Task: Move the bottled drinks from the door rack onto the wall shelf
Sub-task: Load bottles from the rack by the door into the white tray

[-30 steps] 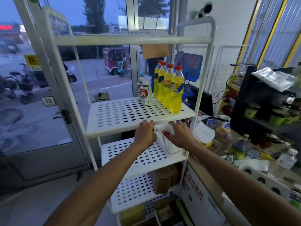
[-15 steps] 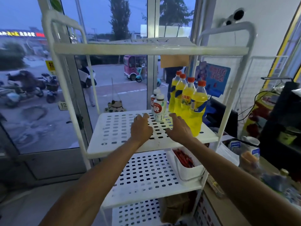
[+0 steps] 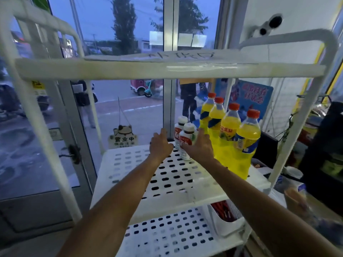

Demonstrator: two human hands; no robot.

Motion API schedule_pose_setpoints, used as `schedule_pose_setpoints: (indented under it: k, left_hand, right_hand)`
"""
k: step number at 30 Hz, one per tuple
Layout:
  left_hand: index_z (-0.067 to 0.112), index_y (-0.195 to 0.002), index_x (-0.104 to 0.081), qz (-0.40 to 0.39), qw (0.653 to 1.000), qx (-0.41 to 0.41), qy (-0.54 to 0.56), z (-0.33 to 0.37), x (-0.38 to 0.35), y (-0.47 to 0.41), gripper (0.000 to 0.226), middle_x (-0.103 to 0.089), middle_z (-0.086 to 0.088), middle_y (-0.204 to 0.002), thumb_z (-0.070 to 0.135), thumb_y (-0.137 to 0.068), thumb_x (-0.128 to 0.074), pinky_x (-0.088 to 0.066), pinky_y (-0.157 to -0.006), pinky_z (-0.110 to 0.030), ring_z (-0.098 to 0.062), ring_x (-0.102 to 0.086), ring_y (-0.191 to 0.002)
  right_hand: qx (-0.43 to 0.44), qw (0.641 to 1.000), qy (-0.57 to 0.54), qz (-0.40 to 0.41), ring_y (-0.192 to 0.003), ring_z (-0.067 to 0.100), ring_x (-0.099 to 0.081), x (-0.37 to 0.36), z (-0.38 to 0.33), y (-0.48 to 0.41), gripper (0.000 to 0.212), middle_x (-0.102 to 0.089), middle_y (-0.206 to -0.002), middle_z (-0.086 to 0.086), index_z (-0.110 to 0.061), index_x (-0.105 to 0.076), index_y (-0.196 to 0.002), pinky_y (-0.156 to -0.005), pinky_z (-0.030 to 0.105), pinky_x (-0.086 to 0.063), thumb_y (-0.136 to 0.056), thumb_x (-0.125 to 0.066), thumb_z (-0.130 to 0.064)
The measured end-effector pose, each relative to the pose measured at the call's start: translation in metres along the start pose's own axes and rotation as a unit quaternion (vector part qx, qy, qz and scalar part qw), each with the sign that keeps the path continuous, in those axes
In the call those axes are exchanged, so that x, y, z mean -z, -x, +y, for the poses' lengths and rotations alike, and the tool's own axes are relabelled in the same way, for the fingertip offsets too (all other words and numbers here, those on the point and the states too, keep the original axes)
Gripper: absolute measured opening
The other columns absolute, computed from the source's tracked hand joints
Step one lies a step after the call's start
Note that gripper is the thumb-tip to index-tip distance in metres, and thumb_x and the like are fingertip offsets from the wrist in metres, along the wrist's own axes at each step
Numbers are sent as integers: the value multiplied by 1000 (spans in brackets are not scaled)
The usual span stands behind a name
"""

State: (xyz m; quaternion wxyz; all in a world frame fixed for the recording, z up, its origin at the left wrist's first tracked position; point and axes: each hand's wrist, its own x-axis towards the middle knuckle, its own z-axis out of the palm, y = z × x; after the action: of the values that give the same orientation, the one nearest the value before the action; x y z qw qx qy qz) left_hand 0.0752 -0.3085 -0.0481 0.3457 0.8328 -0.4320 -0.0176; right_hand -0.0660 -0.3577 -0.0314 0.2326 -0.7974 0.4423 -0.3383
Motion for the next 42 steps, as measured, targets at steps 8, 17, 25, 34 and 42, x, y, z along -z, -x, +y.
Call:
schedule_pose_setpoints:
  k: [8,17,25,34,42]
  left_hand:
    - [24,-150,-27,-38,995,-86,39,-6,-8,-50,82,-42,-18,-140,33,-83,-75,-40,-104,-47,-37,-44,-127]
    - [20,-140,-40,-48,979,-158,123,-9,-25,-60,74,-58,-16,-127,27,-77,-79,-49,-90,-39,-30,-56,-114]
    - [19,-132,-30,-54,972,-121,193,2,-38,-58,70,-62,-13,-117,34,-81,-76,-52,-80,-43,-31,-63,-100]
    - [20,-125,-30,-20,966,-79,247,11,-51,-52,69,-61,-11,-118,41,-79,-76,-53,-85,-49,-31,-63,-101]
    - [13,-129,-33,-1,974,-87,208,4,-34,-10,62,-60,-12,-122,31,-84,-71,-47,-79,-40,-32,-61,-105]
  right_hand:
    - [-32,998,-56,21,-112,37,-57,-37,-4,-33,85,-57,-121,19,-7,-31,-135,-79,36,-44,-75,-82,-39]
    - [-17,998,-57,29,-107,36,-62,-32,4,-30,77,-61,-119,14,-8,-34,-132,-82,45,-53,-74,-81,-28]
    - [-47,997,-55,34,-97,27,-64,-29,5,-15,78,-62,-110,6,-17,-34,-127,-80,45,-56,-67,-82,-35]
    - [2,997,-16,80,-90,23,-64,-25,13,13,76,-62,-103,3,-14,-37,-120,-72,38,-55,-66,-86,-35]
    - [11,997,-14,73,-91,27,-65,-13,8,38,77,-62,-103,5,-11,-38,-121,-71,41,-56,-64,-87,-28]
